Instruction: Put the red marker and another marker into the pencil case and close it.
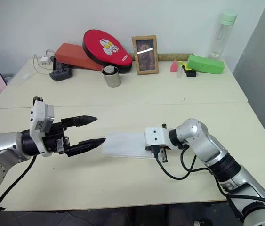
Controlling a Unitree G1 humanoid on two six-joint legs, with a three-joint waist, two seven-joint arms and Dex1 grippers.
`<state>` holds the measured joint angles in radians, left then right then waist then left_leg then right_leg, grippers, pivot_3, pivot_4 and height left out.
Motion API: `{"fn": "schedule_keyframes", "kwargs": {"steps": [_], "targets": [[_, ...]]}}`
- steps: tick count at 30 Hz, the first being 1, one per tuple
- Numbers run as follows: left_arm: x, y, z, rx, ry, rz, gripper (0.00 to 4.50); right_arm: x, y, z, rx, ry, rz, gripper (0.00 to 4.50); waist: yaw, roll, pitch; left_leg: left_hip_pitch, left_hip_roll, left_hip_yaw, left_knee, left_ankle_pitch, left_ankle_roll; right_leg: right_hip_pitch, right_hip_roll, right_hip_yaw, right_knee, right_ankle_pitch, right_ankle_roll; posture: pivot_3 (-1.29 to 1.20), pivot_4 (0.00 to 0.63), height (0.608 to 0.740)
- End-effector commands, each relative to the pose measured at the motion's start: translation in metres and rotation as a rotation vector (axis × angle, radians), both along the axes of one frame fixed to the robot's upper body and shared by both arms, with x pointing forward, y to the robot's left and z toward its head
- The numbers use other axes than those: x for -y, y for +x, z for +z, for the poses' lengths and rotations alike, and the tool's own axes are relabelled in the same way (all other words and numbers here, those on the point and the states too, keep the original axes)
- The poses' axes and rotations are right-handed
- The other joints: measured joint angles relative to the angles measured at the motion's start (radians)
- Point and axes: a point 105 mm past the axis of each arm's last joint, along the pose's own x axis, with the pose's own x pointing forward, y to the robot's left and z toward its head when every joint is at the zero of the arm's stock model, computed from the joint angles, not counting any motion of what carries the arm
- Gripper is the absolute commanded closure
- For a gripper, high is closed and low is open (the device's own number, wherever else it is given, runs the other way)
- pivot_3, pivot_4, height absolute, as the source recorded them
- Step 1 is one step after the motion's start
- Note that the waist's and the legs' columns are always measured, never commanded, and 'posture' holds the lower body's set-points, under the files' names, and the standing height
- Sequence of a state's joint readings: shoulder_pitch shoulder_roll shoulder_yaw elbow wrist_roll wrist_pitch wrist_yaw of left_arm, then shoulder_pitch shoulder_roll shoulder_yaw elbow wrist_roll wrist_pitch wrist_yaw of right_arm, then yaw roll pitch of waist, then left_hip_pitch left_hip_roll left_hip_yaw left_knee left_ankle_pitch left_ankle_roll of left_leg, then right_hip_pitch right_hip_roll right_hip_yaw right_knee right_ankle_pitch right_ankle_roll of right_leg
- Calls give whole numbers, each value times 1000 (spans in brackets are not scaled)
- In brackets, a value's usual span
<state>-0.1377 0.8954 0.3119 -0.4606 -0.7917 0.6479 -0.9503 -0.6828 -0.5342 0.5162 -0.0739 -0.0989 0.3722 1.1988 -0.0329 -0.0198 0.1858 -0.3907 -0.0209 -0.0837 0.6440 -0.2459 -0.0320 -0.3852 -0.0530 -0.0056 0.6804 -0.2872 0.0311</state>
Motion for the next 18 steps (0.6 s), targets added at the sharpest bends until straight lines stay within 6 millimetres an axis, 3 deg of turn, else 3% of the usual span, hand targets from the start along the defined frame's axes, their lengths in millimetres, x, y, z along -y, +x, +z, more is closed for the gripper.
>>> {"fn": "schedule_keyframes", "kwargs": {"steps": [1, 6, 9, 11, 14, 18], "targets": [[3, -1, 7, 33, -1, -11, 0, 6, 4, -22, -31, -73, -36, 4485, -1, 0, 0, 0, 0, 0, 0, 0, 0, 0, 0, 0, 0, 0, 0, 0, 150, 740], [0, 1, 7, 38, -9, 10, 0, -6, -11, 5, -112, 96, 18, 4485, -1, 0, 0, 1, 1, 0, 0, 0, 0, 1, 0, 0, 0, 0, 0, 0, 150, 740], [-10, 11, 10, 53, -30, 83, 0, -3, -5, 43, -149, 314, -48, 4485, 1, 0, 0, 0, 1, -1, 0, 0, 0, 0, 0, 0, 0, 0, -1, 0, 150, 740], [-22, 22, 16, 85, -60, 168, 0, 12, 6, 63, -154, 430, -152, 4485, 3, 0, 1, -3, 1, -1, 0, 0, 0, -2, 0, 0, 0, 0, -1, 0, 150, 740], [-39, 37, 20, 116, -86, 278, 0, 37, 21, 72, -134, 496, -294, 4485, 6, 0, 0, -4, 0, -2, 1, 0, 0, -2, 0, -2, 0, 0, -1, 0, 150, 740], [-76, 55, 14, 155, -76, 466, 0, 84, 40, 69, -92, 507, -514, 3782, 6, 0, 0, -5, -2, -1, 0, 0, 0, -3, 0, -1, 0, 0, -1, 0, 150, 740]]}}
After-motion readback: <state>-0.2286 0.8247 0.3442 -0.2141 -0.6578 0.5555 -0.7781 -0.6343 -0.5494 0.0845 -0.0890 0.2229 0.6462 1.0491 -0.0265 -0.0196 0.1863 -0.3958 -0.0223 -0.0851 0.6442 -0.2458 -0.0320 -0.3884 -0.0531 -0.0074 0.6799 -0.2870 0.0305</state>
